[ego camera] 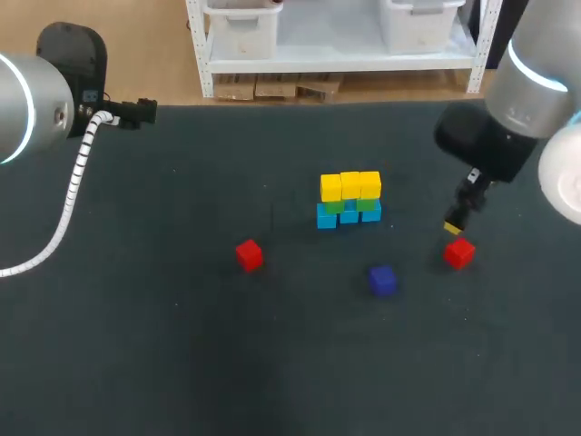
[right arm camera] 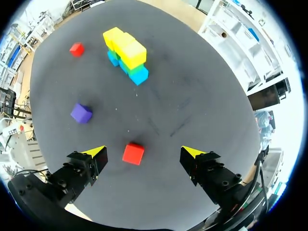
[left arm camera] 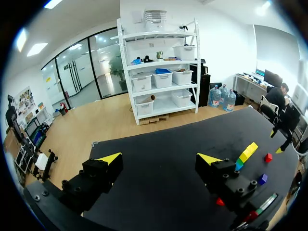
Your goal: Place the blue cubes, place green cubes on the blue cubes, place the yellow cubes on the green cubes, then place the red cubes on the yellow cubes, and place purple cube on the red cubes.
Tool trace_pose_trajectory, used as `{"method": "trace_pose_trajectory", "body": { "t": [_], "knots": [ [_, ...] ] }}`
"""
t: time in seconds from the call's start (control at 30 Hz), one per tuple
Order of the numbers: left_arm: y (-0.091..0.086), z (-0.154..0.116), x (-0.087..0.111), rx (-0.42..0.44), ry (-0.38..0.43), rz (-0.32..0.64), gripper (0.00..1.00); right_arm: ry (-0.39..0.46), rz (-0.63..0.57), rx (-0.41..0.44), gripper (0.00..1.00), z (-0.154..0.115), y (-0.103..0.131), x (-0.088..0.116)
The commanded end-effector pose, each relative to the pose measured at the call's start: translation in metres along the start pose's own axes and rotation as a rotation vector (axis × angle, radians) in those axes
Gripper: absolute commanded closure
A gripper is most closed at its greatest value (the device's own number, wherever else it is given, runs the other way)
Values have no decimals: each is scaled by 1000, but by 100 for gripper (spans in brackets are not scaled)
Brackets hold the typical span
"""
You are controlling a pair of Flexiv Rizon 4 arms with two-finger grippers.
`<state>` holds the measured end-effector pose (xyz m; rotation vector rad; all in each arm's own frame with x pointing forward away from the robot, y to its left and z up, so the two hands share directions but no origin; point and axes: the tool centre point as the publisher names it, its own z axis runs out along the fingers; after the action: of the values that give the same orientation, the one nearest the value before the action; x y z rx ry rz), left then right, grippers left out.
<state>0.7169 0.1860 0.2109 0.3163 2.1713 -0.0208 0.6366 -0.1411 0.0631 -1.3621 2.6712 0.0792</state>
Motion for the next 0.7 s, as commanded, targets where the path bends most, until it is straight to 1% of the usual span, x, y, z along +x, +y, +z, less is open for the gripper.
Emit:
{"method": "trace_pose_trajectory", "body": {
  "t": [0.03,0.23,0.43,0.7],
  "knots": [
    [2,0,-1,9,3,2,0,7,1,0,0,5,7,9],
    [2,0,-1,9,3,2,0,54,13,-23,0,16,10,23],
    [2,0,-1,9,3,2,0,77,15,-24,0,26,15,26],
    [2,0,-1,9,3,2,0,100,12,-58,0,44,21,25]
  ]
}}
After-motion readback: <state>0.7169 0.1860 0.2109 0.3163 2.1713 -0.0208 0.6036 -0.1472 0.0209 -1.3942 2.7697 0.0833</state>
